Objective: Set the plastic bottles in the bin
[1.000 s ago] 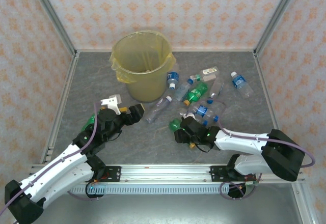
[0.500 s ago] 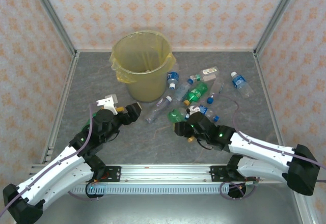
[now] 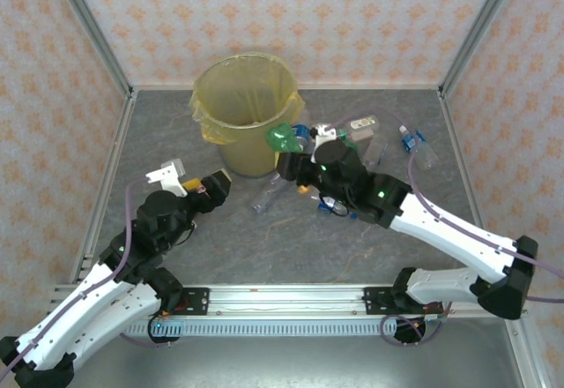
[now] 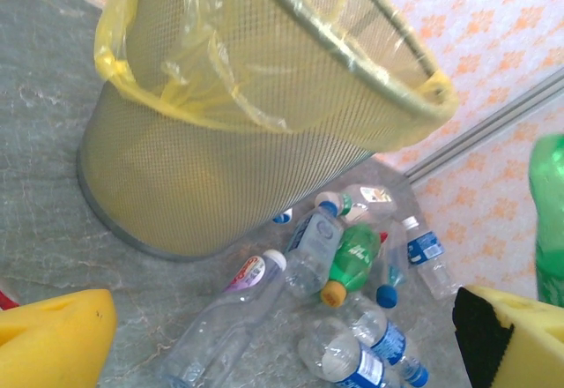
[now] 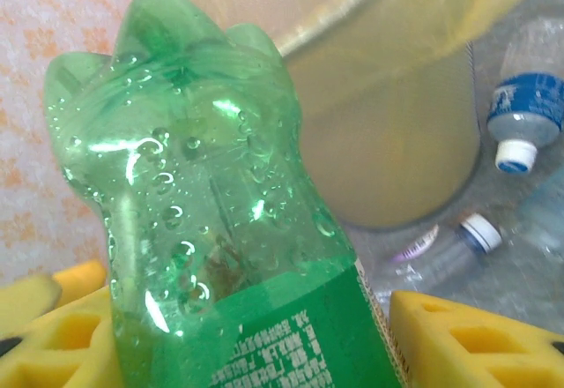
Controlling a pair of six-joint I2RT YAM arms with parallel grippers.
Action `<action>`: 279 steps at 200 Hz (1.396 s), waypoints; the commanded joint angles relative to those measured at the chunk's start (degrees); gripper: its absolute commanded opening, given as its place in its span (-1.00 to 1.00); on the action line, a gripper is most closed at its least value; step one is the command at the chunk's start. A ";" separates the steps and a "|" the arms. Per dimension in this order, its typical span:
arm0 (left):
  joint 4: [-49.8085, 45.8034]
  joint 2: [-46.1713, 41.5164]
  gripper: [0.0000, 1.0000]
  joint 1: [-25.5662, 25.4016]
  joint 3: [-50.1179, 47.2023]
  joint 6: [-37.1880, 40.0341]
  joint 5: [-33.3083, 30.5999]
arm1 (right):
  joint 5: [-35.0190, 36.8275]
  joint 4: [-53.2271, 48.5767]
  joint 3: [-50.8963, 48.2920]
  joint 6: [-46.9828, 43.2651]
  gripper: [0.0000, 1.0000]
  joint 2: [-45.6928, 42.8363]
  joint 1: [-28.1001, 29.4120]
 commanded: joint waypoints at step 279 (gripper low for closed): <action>-16.12 0.08 0.98 -0.30 9.86 11.79 -8.42 | 7.39 -14.68 64.21 -3.77 0.80 47.27 -9.96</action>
